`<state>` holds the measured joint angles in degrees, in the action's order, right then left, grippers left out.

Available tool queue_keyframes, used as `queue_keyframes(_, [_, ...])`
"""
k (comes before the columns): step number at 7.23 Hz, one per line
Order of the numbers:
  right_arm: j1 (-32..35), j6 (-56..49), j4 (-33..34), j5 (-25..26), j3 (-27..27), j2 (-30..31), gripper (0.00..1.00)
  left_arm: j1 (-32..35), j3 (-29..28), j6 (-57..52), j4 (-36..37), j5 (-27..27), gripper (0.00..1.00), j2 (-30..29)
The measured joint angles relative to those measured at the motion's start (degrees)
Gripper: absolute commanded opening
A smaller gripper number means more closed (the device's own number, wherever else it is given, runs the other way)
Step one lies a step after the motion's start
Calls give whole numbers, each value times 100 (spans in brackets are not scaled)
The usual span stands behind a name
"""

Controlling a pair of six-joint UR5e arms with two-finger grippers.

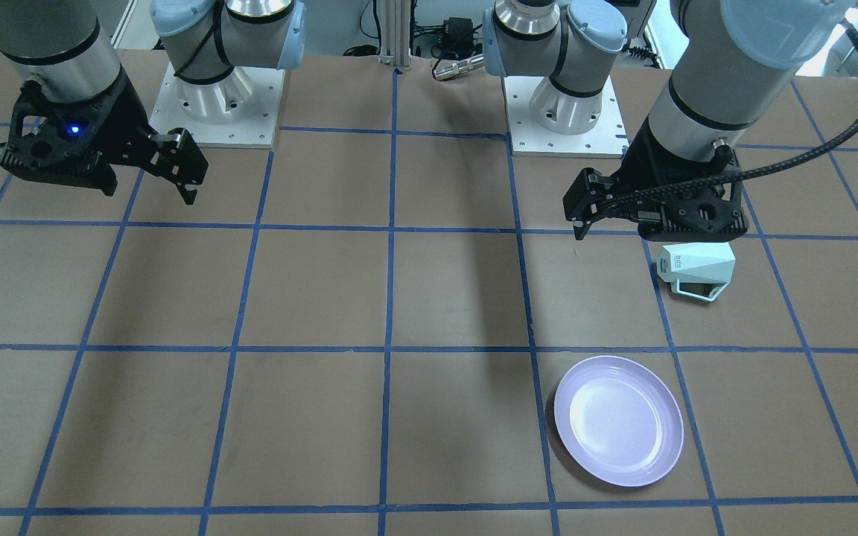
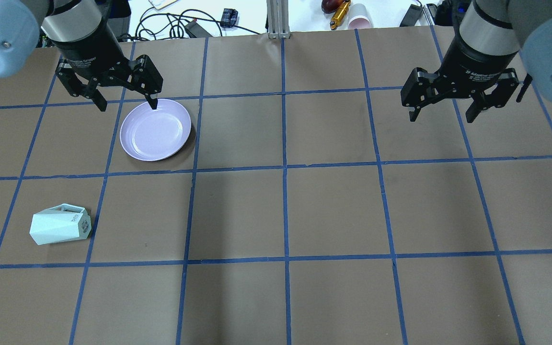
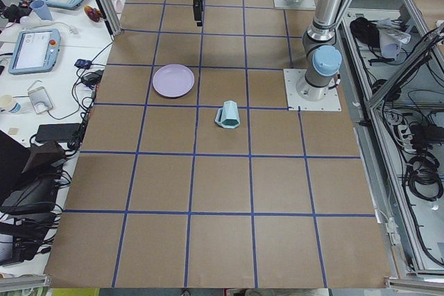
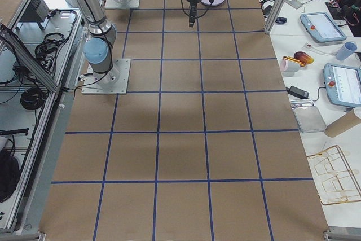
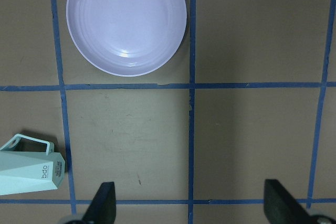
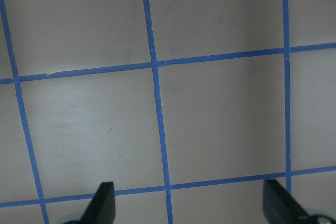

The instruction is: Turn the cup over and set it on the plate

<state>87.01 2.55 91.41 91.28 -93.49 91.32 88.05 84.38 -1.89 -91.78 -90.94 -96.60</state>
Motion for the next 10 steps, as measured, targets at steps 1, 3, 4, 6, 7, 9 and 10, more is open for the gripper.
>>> queue_keyframes(1, [0,0,0,2,0,0,100,0,13,-3,1,-2,100,6])
queue_keyframes(3, [0,0,0,0,1,0,100,-4,34,-9,2,-7,100,31])
queue_keyframes(4, [0,0,0,0,4,0,100,-6,49,-16,-5,-9,100,54])
queue_keyframes(6, [0,0,0,0,1,0,100,-13,96,-37,-16,6,100,105])
queue_keyframes(7, [0,0,0,-1,1,0,100,-18,122,-63,-12,9,100,125])
queue_keyframes(9, [0,0,0,-3,0,0,100,-38,185,-49,0,12,100,141])
queue_keyframes(10, [0,0,0,-4,0,0,100,-69,193,-43,0,4,100,146])
